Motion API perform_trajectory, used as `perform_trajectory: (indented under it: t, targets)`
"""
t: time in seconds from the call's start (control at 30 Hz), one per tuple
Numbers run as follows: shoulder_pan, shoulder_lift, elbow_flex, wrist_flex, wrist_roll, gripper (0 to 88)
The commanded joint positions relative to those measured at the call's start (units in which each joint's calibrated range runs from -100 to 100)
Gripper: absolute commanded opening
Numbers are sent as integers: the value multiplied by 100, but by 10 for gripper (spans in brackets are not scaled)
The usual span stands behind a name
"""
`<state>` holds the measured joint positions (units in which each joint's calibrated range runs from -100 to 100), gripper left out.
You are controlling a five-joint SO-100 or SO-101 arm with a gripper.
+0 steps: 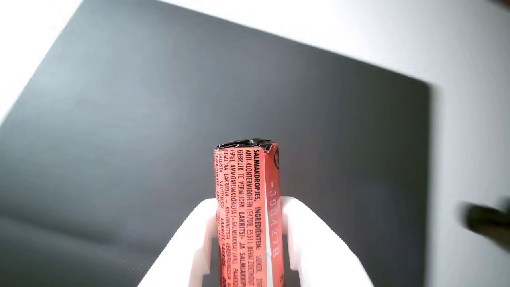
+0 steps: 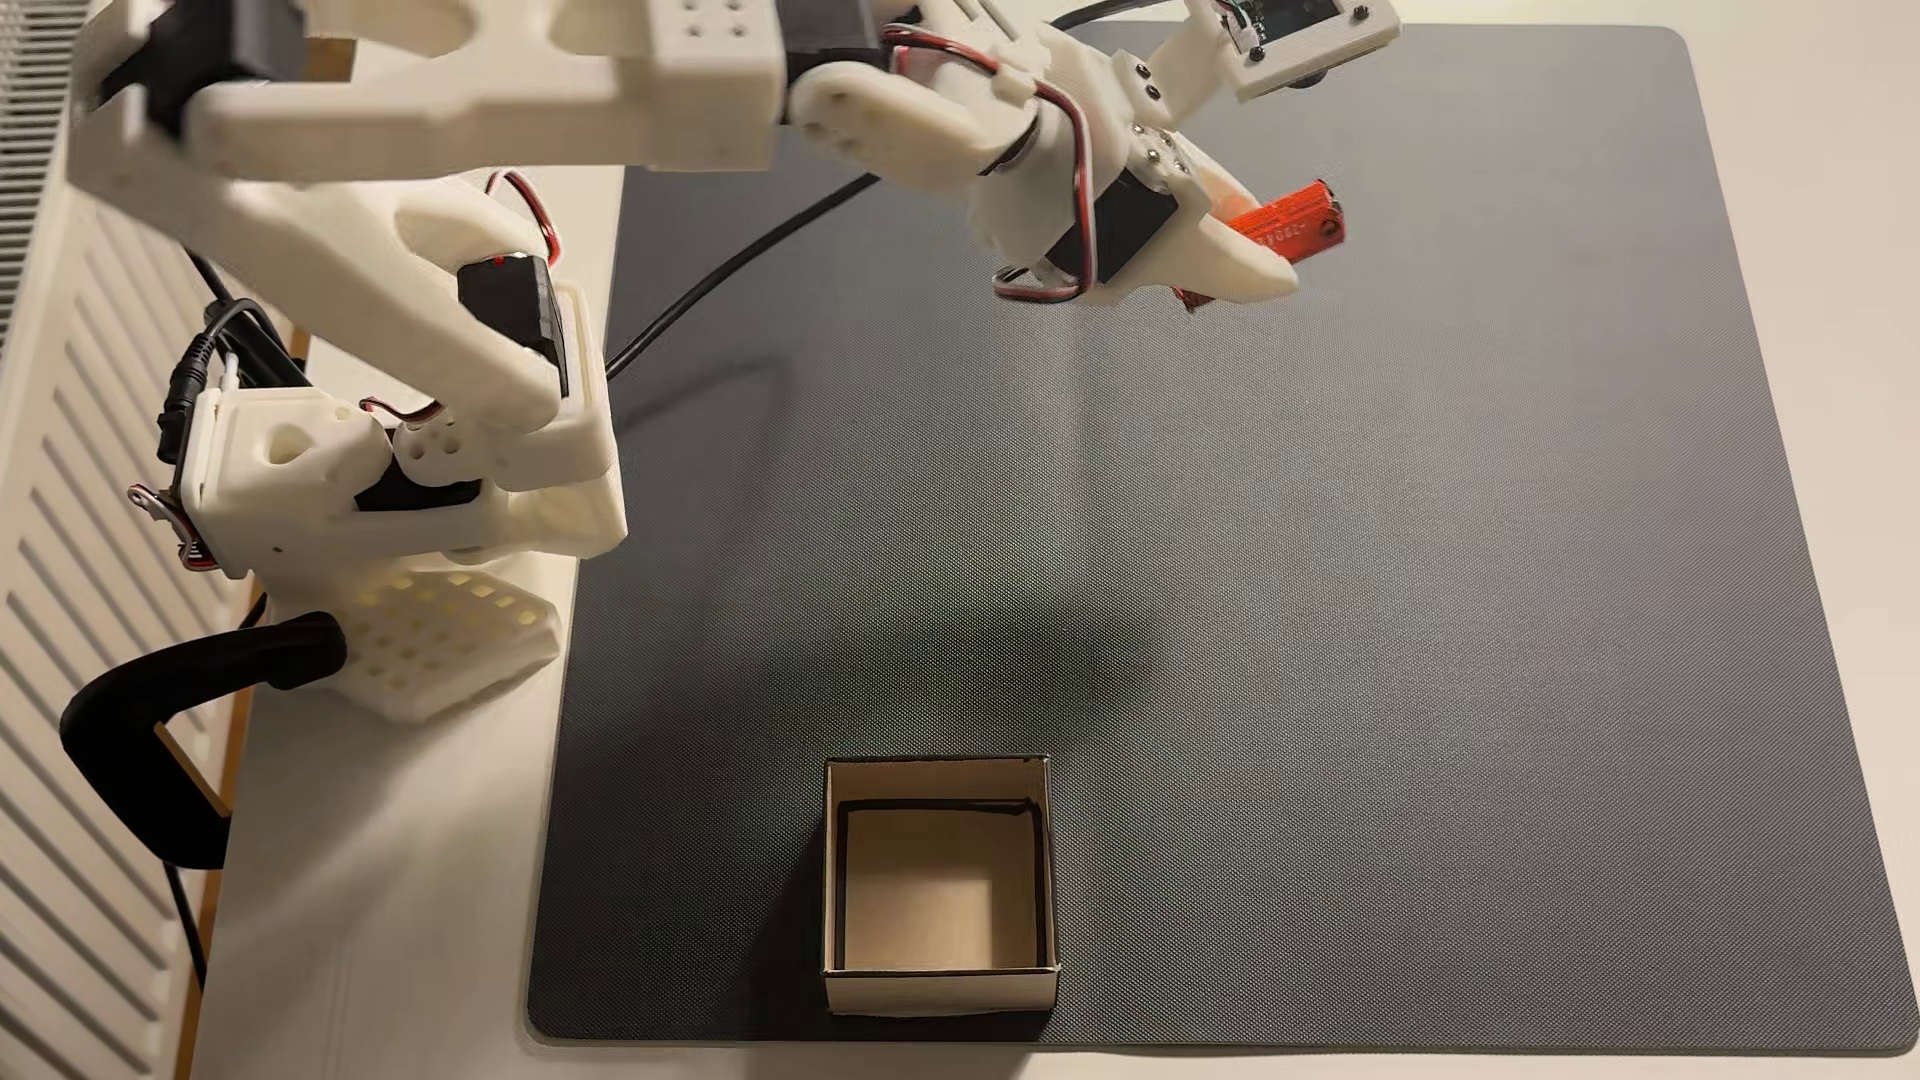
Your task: Pick the red object and place it in the box
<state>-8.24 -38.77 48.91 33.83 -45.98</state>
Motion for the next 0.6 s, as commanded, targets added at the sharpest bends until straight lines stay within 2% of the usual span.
perform_trajectory:
  t: [0.0,0.27,0.43,0.57]
  targets:
    - [661,-1013,-24,630,316,11]
    - [1871,-2833,801,1250,785,10]
    - [2435,-4176,2053,1163,1108,10]
    - [2725,-5281,3087,1172,1155,8]
